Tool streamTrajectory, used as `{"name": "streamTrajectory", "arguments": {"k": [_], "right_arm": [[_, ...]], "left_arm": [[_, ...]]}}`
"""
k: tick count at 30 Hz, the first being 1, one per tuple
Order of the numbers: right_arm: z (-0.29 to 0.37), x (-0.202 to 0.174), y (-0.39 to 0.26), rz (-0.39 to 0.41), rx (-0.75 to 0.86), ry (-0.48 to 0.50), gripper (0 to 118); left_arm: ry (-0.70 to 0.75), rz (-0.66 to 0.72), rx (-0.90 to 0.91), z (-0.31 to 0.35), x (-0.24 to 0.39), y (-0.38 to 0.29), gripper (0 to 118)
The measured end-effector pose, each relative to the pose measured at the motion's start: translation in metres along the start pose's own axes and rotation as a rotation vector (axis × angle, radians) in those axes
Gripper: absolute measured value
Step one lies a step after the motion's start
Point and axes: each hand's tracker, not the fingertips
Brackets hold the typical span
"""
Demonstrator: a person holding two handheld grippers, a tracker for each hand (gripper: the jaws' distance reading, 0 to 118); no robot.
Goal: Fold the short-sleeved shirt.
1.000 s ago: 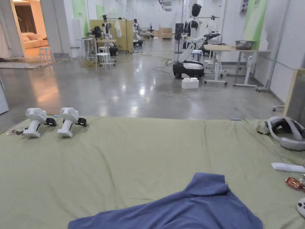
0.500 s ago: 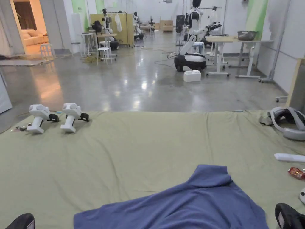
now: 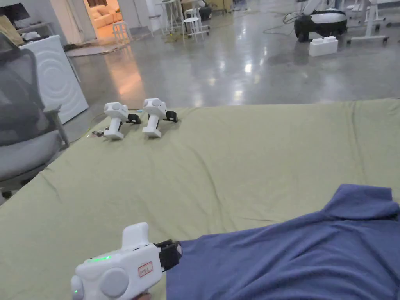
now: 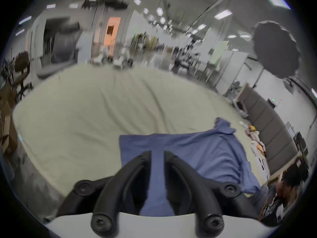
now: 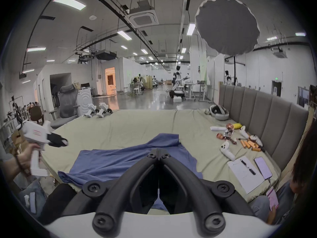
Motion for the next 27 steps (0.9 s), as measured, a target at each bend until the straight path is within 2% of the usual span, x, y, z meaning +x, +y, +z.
{"name": "streamTrajectory", "arguments": {"k": [1, 2, 5, 8, 12, 14, 15, 16, 17, 18, 20, 22, 25, 26, 27], "right_arm": [[-0.005, 0.003, -0.002, 0.001, -0.024, -0.006, 2], [-0.009, 0.006, -0.004, -0.001, -0.042, -0.008, 2], [-0.022, 0.016, -0.012, -0.026, -0.107, -0.019, 2], [-0.035, 0.021, -0.019, -0.050, -0.167, -0.010, 2], [-0.047, 0.020, -0.028, -0.024, -0.215, -0.028, 2], [-0.051, 0.019, -0.031, -0.025, -0.225, -0.026, 2], [-0.052, 0.019, -0.031, -0.029, -0.233, -0.024, 2], [-0.053, 0.018, -0.032, -0.033, -0.238, -0.020, 2], [-0.057, 0.018, -0.032, -0.039, -0.242, -0.015, 2], [-0.061, 0.017, -0.032, -0.045, -0.247, -0.009, 2], [-0.071, 0.023, -0.028, -0.044, -0.264, -0.004, 2], [-0.096, 0.028, -0.016, -0.019, -0.281, 0.020, 5], [-0.149, 0.047, 0.006, 0.027, -0.329, 0.057, 33], [-0.177, 0.054, 0.015, 0.028, -0.373, 0.075, 33], [-0.205, 0.068, 0.021, 0.022, -0.432, 0.097, 58]], "left_arm": [[0.016, 0.002, -0.057, -0.024, -0.006, 0.006, 57], [0.028, 0.005, -0.084, -0.043, -0.010, 0.010, 77], [0.124, 0.046, -0.099, -0.085, -0.021, 0.023, 76], [0.098, 0.077, -0.125, -0.105, -0.023, 0.028, 76], [0.174, -0.002, -0.192, -0.126, -0.014, 0.023, 76], [0.189, -0.009, -0.184, -0.125, -0.006, 0.021, 72], [0.211, -0.021, -0.187, -0.124, -0.002, 0.021, 66], [0.212, -0.033, -0.187, -0.124, 0.002, 0.022, 39], [0.213, -0.053, -0.183, -0.123, 0.007, 0.022, 7], [0.191, -0.046, -0.185, -0.127, 0.008, 0.021, 7], [0.240, -0.078, -0.206, -0.135, 0.019, 0.019, 6], [0.251, -0.090, -0.219, -0.142, 0.021, 0.016, 6], [0.237, -0.082, -0.224, -0.139, 0.015, 0.017, 6], [0.232, -0.076, -0.224, -0.141, 0.014, 0.018, 6], [0.227, -0.086, -0.228, -0.141, 0.014, 0.018, 6]]}}
